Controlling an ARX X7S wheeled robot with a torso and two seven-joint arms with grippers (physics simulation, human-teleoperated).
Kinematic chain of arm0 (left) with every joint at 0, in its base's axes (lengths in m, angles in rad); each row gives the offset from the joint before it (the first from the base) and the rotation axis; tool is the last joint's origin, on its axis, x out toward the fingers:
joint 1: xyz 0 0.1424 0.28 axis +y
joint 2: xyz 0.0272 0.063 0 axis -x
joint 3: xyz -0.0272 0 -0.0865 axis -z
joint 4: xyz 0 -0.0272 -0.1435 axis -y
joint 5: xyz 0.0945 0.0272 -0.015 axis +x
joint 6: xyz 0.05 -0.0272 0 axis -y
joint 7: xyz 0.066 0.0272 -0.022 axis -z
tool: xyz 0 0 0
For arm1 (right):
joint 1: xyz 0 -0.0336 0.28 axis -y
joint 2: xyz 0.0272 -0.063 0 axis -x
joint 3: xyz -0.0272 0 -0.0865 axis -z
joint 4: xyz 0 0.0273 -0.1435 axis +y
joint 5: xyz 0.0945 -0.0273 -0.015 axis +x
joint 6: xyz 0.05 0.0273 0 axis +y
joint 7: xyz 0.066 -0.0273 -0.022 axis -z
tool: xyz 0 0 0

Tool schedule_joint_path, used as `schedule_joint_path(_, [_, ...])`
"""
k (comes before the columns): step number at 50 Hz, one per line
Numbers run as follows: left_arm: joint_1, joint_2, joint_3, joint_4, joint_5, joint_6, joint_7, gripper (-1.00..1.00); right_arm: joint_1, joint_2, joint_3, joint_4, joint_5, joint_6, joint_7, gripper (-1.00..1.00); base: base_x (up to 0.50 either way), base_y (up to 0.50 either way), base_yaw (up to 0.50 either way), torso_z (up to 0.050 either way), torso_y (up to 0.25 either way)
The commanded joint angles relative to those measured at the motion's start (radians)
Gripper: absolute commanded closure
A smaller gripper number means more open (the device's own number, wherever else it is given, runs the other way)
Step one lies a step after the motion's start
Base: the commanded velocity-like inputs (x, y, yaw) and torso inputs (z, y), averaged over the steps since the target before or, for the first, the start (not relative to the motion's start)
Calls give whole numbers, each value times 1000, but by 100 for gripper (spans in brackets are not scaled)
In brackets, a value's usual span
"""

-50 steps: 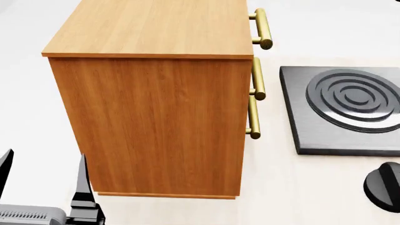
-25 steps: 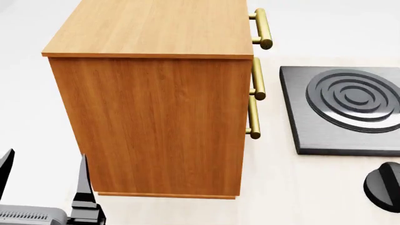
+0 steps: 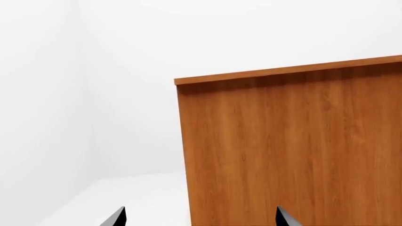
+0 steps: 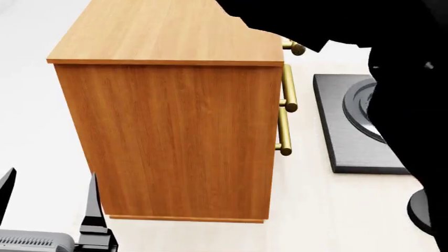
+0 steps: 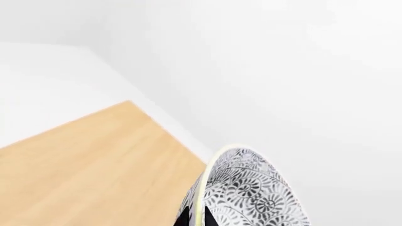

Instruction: Put the bowl on the top of the cabinet.

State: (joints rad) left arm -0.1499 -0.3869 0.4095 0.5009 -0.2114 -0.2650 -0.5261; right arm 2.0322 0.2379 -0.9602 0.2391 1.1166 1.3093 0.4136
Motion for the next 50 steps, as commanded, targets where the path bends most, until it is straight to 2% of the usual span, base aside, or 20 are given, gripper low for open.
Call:
schedule_joint_path(1, [0, -2, -1, -1, -4, 2, -2, -100, -47, -26, -13, -13, -35, -34, 15, 100, 0, 0, 0, 0, 0])
schedule_joint_path(35, [6, -13, -9, 0, -18, 9, -8, -100, -154, -57, -105, -15, -81, -98, 10, 100, 0, 0, 0, 0, 1])
schedule_joint_path(50, [3, -15, 1, 11, -13, -2, -14, -100, -193, -70, -100, -4, -81, -120, 40, 100, 0, 0, 0, 0, 1])
